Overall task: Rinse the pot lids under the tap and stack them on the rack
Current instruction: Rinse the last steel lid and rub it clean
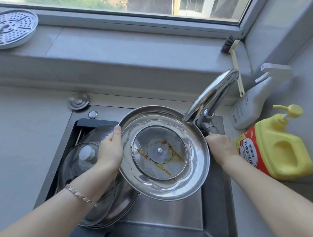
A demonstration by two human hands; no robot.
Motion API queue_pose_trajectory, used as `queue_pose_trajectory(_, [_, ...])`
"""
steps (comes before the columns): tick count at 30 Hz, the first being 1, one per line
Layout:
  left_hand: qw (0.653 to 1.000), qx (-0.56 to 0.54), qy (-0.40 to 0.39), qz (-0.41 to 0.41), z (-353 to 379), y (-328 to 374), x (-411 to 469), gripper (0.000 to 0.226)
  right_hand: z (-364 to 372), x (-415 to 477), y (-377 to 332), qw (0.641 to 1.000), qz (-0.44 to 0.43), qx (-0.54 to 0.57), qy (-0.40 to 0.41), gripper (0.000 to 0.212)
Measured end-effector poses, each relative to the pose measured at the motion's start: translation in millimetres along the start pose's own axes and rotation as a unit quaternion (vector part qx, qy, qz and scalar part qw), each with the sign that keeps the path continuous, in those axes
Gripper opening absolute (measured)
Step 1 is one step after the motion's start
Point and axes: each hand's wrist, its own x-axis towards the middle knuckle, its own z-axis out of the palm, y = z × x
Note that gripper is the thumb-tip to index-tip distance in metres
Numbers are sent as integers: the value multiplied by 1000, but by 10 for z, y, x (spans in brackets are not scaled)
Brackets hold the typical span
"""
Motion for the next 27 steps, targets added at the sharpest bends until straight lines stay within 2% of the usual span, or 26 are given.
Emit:
queue_pose_trajectory(4, [1000,-5,-6,1,3,-6,-11,43,-36,5,-2,999,9,38,-8,17])
queue_pose_trajectory(6, [1000,0,-4,6,-3,-27,-3,44,-71,-60,-18,992,30,124,8,26])
queue_pose_trajectory(8, [1000,12,0,17,-12,-61,1,45,-164,-211,-109,961,61,259,72,42])
queue_pose_trajectory(10, [999,26,8,28,-4,-90,-16,47,-287,-388,-296,928,62,345,130,45])
queue_pose_trajectory(12, [999,30,14,32,36,-96,-70,48,-380,-546,-580,925,26,374,59,46])
queue_pose_trajectory(14, [999,24,11,36,100,-92,-143,47,-373,-667,-914,939,-11,341,-53,63])
queue_pose_trajectory(15, [999,21,11,38,125,-91,-172,46,-358,-715,-1067,950,-32,301,-79,71])
queue_pose_trajectory(19, [998,15,5,63,127,-118,-231,39,-339,-801,-1287,961,-170,209,-59,104])
queue_pose_trajectory(20, [998,13,7,62,104,-125,-241,40,-340,-760,-1224,964,-167,198,-53,108])
queue_pose_trajectory(22, [998,2,13,61,76,-107,-267,42,-355,-684,-1097,973,-105,200,-46,117])
queue_pose_trajectory(24, [997,-4,18,72,73,-62,-272,44,-384,-694,-1161,970,-109,213,-36,117])
queue_pose_trajectory(27, [997,7,12,75,88,-67,-275,43,-351,-800,-1360,953,-238,187,13,98])
